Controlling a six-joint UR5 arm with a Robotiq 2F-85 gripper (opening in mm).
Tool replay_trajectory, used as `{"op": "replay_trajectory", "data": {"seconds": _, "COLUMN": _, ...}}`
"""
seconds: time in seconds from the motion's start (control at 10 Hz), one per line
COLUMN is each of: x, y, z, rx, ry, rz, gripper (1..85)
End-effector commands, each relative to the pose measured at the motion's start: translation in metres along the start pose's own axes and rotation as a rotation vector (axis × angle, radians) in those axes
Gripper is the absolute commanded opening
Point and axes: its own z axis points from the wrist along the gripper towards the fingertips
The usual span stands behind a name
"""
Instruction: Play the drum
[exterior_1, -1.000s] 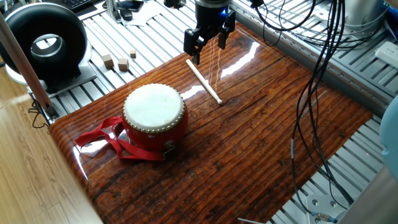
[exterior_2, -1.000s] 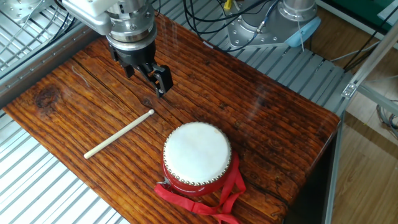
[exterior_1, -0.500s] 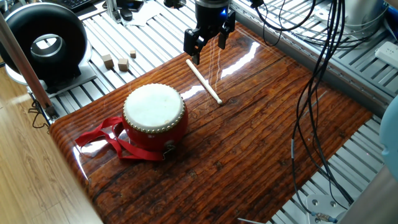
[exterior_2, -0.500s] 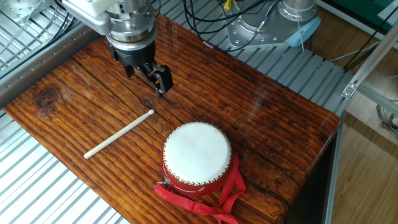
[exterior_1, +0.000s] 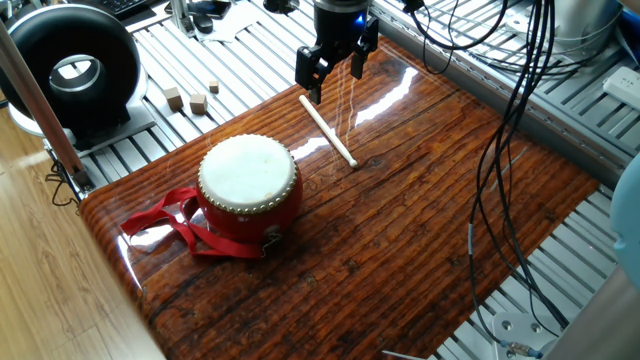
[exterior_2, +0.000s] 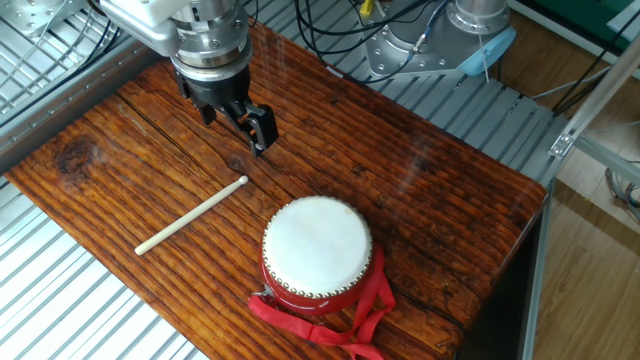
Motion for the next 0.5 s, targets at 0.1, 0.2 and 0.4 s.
{"op": "replay_trajectory", "data": {"seconds": 0.1, "x": -0.0436, "y": -0.0224, "z": -0.0045, "rx": 0.073, "ry": -0.182, "rz": 0.282, "gripper": 1.0}}
{"op": "replay_trajectory", "data": {"seconds": 0.2, "x": -0.0435, "y": -0.0221, "z": -0.0043, "rx": 0.073, "ry": -0.182, "rz": 0.282, "gripper": 1.0}}
{"op": "replay_trajectory", "data": {"seconds": 0.4, "x": -0.0435, "y": -0.0221, "z": -0.0043, "rx": 0.073, "ry": -0.182, "rz": 0.282, "gripper": 1.0}}
